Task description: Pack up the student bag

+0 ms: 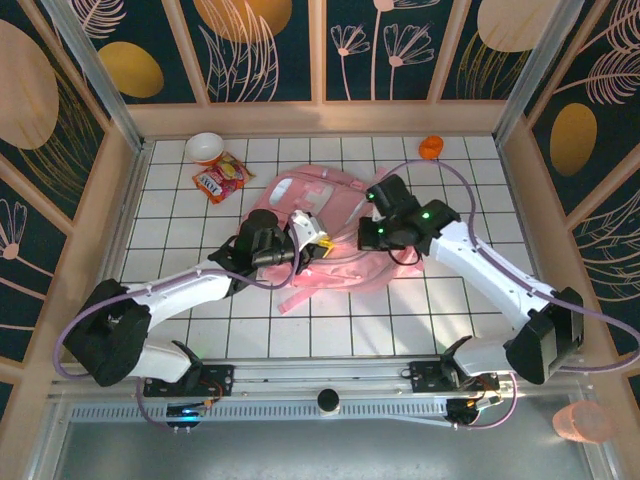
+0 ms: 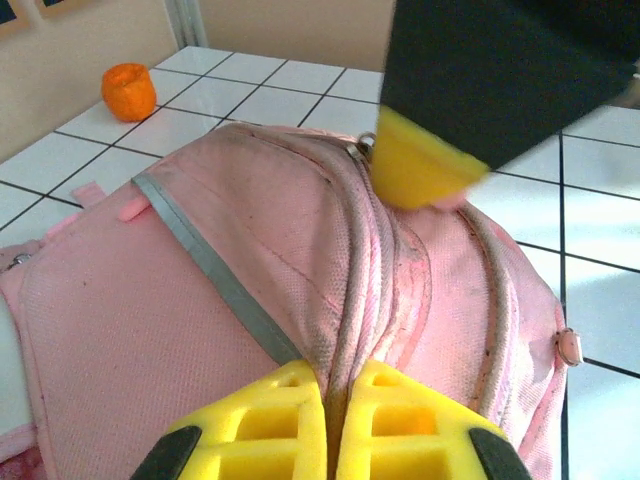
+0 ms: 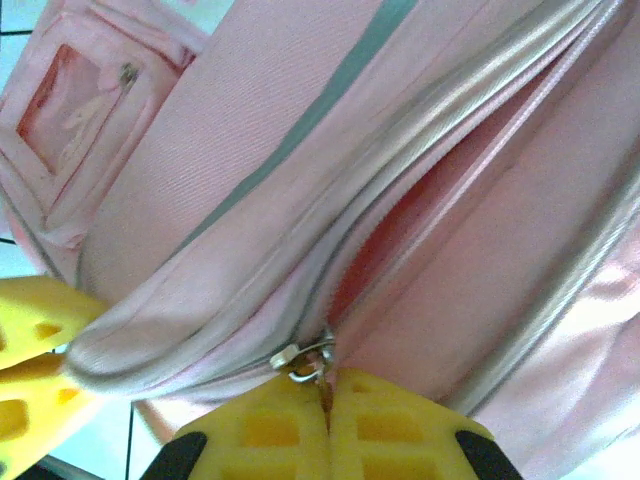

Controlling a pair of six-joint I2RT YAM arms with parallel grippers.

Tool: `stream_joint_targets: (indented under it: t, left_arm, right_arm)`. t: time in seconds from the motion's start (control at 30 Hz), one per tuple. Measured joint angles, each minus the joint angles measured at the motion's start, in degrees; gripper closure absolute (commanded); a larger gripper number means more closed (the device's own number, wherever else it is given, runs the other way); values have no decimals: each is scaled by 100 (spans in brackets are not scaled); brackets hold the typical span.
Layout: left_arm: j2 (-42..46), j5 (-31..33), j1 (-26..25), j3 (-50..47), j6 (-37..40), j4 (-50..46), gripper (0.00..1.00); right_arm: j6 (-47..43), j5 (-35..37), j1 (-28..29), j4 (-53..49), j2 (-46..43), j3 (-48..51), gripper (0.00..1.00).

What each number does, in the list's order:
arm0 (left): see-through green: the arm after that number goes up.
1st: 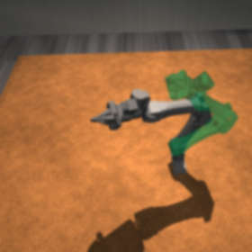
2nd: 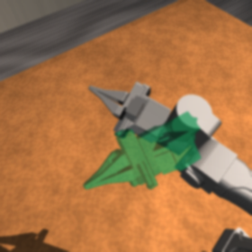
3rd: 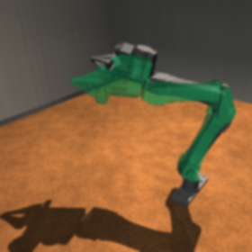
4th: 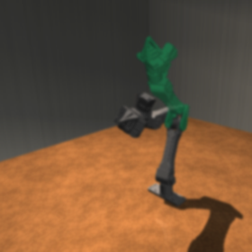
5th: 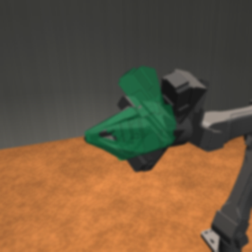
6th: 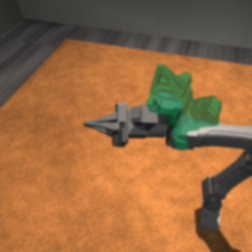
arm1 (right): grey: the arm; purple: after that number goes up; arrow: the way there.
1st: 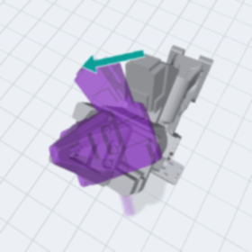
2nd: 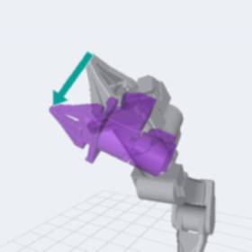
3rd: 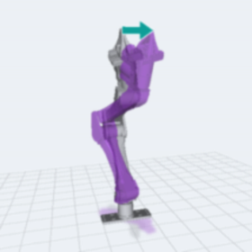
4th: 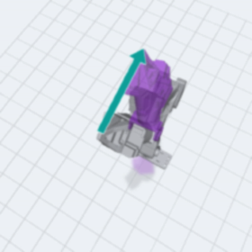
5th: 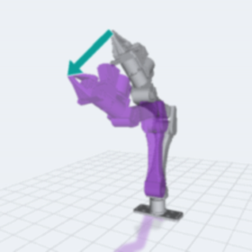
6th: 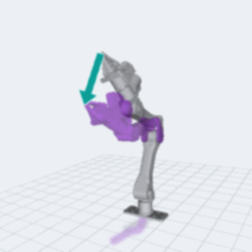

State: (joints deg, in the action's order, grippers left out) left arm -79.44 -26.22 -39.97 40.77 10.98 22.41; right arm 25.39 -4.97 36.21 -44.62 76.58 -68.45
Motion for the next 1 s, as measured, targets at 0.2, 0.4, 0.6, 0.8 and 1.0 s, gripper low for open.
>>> stream_joint_targets:
  t: [0.2,0.4,0.6,0.8,1.0]
  left_arm:
    - [101,-170,59,-46,37,-225,68]
    - [627,616,186,-48,-1386,-319,42]
    - [1729,2531,199,-151,-3832,-1399,46]
    - [2203,3471,223,-949,-5541,-2225,52]
    - [1475,3587,273,-1333,-6293,-2173,53]
  right_arm:
    - [-437,-457,-160,205,-13,240,100]
    - [-361,-452,-98,245,-52,575,100]
    - [-61,-411,4,507,-302,848,100]
    - [240,-284,236,708,-413,1036,100]
    - [538,-151,638,850,-413,1141,100]
